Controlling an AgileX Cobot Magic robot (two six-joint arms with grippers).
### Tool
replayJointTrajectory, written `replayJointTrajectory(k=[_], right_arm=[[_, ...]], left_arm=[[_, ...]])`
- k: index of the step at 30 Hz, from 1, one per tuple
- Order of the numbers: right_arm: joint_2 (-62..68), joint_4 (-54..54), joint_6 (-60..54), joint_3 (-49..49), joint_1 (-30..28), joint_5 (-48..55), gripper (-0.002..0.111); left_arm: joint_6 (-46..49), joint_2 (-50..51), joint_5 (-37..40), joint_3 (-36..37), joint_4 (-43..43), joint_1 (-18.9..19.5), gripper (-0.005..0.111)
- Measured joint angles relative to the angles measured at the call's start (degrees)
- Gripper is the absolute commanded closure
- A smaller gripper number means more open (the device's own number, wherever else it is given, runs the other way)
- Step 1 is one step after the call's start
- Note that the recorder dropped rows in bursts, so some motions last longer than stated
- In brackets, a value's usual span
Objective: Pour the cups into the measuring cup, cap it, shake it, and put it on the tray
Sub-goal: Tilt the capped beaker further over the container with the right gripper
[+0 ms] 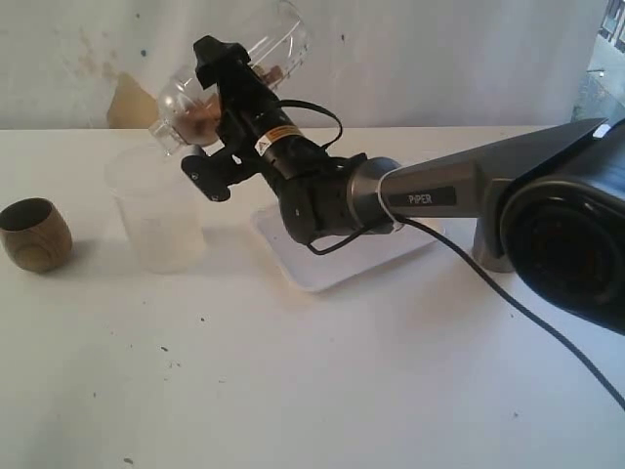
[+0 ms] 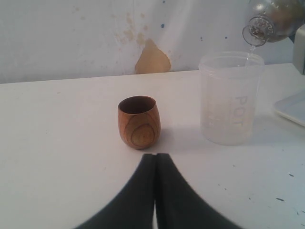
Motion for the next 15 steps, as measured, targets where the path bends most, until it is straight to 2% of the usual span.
replayJointTrajectory(k=[15], right_arm=[[0.0,-3.33,0.0,0.0,0.0,0.0,0.108]], left_arm=[[0.0,0.0,0.0,0.0,0.0,0.0,0.106]])
